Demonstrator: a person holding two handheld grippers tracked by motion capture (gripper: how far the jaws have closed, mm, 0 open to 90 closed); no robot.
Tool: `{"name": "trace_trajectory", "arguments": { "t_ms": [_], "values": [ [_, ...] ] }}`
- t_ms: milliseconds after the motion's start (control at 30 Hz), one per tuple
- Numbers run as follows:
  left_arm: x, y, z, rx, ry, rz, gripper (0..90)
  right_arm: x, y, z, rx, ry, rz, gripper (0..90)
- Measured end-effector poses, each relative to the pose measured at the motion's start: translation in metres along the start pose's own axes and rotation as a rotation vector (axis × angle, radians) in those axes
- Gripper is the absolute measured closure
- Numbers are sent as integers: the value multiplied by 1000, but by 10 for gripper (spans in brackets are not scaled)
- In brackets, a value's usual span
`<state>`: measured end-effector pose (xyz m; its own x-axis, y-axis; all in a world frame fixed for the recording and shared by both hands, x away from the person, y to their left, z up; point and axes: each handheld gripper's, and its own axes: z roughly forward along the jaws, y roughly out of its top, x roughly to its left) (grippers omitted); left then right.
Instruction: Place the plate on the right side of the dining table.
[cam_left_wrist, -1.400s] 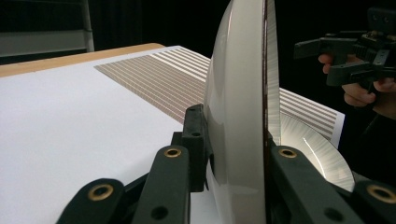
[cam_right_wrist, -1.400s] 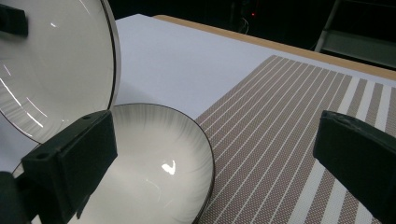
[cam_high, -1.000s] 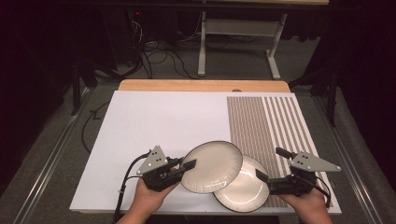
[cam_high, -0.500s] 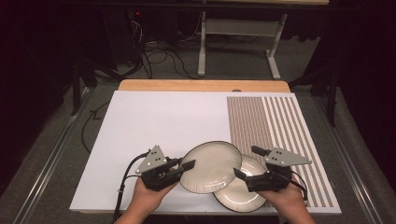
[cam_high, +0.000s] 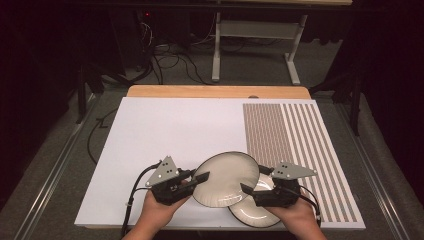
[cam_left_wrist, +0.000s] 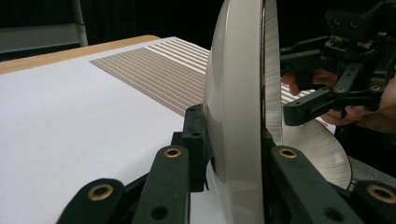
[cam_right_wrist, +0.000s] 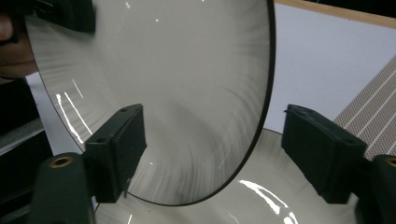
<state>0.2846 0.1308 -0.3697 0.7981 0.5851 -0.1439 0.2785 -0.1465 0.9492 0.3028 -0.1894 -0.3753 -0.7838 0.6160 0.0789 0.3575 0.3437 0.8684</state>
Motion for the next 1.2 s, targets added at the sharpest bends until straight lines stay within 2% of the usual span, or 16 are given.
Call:
{"name": "trace_trajectory", "arguments": {
  "t_ms": [100, 133, 267, 333, 367, 433, 567, 667, 800, 900, 1067, 1200],
  "values": [
    [-1, 0, 0, 0, 0, 4, 762, 1, -2, 0, 11, -10, 12, 408],
    [-1, 0, 0, 0, 0, 4, 762, 0, -2, -1, 10, -4, 25, 490],
    [0, 0, 0, -3, -3, -6, 763, -5, -6, -1, 21, 32, 76, 716],
    [-1, 0, 1, -6, -10, -17, 766, -8, -7, -3, 20, 19, 90, 801],
    [-1, 0, 1, -5, -10, -19, 767, -11, -8, -4, 11, 42, 122, 822],
    [-4, 1, 1, -4, -10, -26, 774, -15, -9, -7, -8, 66, 166, 847],
    [-7, 6, 4, 13, 3, -18, 777, -15, -5, -17, -41, 44, 143, 858],
    [-5, 6, 9, 21, 3, -40, 773, -15, -4, -21, -53, 21, 128, 864],
    [-4, 12, 15, 8, -6, -56, 770, -19, -1, -29, -77, 0, 124, 871],
    [-6, 20, 21, 0, -2, -51, 763, -21, 3, -37, -101, -22, 111, 872],
    [-10, 36, 30, -32, 2, -48, 762, -26, 6, -47, -133, -40, 115, 872],
    [-12, 45, 40, -39, 6, -48, 755, -33, 10, -56, -151, -61, 113, 873]
  ]
}}
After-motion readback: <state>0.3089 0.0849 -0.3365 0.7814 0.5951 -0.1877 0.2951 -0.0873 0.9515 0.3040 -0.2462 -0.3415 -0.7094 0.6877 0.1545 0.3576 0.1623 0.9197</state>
